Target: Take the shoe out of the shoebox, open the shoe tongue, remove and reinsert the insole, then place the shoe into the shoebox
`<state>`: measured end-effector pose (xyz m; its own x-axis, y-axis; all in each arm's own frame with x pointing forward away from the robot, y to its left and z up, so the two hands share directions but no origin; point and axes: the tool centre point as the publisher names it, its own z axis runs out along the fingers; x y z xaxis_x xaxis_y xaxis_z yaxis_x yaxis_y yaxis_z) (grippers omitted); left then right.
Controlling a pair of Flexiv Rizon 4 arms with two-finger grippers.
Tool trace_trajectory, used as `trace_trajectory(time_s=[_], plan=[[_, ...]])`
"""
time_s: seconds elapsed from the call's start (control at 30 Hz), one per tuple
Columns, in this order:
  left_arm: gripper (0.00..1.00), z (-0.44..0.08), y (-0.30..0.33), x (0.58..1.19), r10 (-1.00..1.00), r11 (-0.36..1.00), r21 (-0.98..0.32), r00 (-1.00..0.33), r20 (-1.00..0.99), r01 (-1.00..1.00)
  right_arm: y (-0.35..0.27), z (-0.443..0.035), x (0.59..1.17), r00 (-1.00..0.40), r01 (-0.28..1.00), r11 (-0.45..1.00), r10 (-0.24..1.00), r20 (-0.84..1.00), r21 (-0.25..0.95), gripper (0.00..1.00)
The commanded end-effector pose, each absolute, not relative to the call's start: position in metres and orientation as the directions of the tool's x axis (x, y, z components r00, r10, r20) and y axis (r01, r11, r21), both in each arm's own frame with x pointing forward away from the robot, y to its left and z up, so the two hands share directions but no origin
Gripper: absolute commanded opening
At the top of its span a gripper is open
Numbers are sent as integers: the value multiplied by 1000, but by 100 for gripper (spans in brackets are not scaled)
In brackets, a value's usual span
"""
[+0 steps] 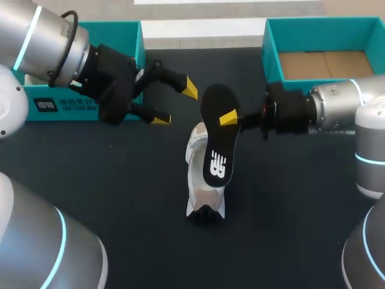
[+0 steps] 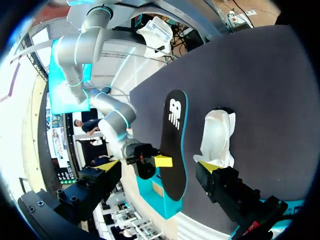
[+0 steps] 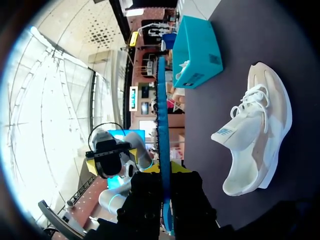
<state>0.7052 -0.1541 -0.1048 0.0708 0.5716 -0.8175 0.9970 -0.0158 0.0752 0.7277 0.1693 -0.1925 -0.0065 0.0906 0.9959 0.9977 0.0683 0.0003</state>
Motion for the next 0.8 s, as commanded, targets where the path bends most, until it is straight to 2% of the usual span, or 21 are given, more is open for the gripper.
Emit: trace_trajectory(time_s=[0.03, 0.1, 0.43, 0.8], plan=[[100, -113, -151, 705, 524, -4, 89, 78, -848, 996, 174, -196, 729, -7, 998, 65, 82, 997, 1, 0], [100, -115, -148, 709, 489, 9, 35, 26, -872, 999, 173, -196, 730, -7, 998, 66, 82, 997, 2, 0], [100, -143, -131, 721, 401, 13, 29, 21, -916, 1000, 170, -179, 730, 23, 997, 71, 92, 995, -29, 0], [100, -157, -137, 735, 239, 104, 16, -10, -971, 994, 182, -157, 727, 20, 996, 79, 100, 995, -28, 0]])
